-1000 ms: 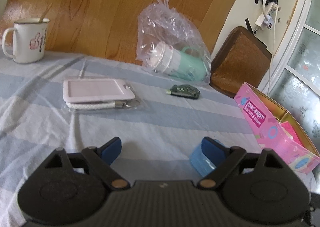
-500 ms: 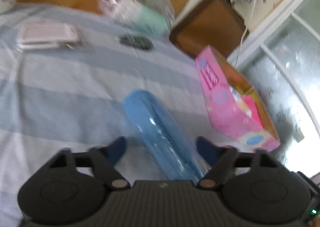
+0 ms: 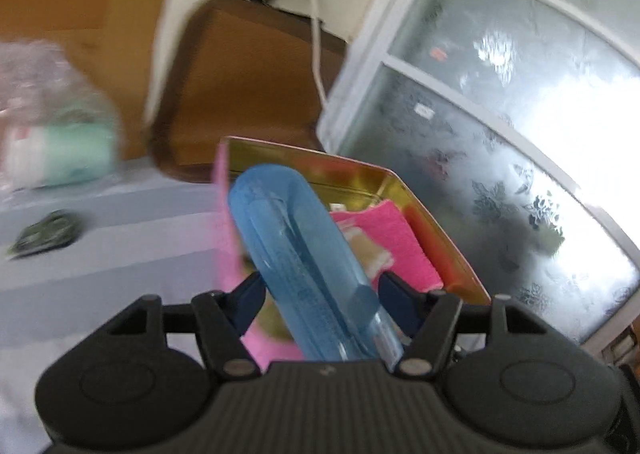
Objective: Organize soft objects
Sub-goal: 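Lower the blue case into the pink tin and open the left gripper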
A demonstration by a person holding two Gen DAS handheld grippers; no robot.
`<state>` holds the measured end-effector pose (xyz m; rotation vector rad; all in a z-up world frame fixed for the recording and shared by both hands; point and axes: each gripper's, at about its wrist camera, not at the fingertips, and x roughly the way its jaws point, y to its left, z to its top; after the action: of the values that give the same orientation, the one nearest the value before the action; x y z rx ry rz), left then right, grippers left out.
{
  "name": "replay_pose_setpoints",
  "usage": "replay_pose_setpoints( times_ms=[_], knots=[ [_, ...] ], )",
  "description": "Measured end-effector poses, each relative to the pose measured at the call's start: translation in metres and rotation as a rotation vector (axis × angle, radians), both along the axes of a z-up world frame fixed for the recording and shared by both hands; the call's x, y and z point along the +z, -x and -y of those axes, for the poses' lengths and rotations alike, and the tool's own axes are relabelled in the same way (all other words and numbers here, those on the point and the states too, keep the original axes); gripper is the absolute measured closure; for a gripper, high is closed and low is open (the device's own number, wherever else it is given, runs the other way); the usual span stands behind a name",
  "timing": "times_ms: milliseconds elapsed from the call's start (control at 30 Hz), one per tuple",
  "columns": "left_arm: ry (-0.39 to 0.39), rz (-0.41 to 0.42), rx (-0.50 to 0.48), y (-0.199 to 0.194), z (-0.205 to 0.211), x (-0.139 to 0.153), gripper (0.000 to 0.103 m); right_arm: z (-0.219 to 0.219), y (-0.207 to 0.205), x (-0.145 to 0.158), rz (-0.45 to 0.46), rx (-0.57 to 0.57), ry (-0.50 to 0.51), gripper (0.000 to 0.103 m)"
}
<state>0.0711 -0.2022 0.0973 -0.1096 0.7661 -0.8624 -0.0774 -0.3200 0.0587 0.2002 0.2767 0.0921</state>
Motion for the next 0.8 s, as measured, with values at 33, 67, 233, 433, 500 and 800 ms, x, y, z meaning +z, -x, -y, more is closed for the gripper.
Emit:
replay_pose_setpoints(
  times_ms=[33, 67, 233, 433, 500, 800],
  knots=[
    [-0.019, 0.002, -0.014, -0.007, 0.018, -0.002, 0.039, 0.008, -0.007, -0.001, -0.014, -0.033, -0.007, 0.048],
    [-0.037, 0.011, -0.017, -0.012, 0.03, -0.004, 0.038, 0.014, -0.015, -0.003, -0.03, -0.065, -0.011, 0.048],
    [-0.174, 0.032, 0.034, -0.033, 0.071, -0.024, 0.033, 0.021, -0.053, -0.02, -0.13, -0.134, 0.026, 0.045],
    [-0.107, 0.066, 0.043, -0.017, 0.023, -0.018, 0.033, 0.02, -0.032, -0.024, -0.029, -0.139, 0.043, 0.042],
    [-0.076, 0.076, 0.055, -0.007, -0.007, -0.017, 0.031, 0.017, -0.019, -0.023, 0.011, -0.144, 0.025, 0.042],
    [-0.135, 0.076, 0.392, 0.009, -0.174, -0.063, 0.029, -0.06, -0.021, -0.016, 0.048, 0.104, 0.101, 0.044]
  ],
)
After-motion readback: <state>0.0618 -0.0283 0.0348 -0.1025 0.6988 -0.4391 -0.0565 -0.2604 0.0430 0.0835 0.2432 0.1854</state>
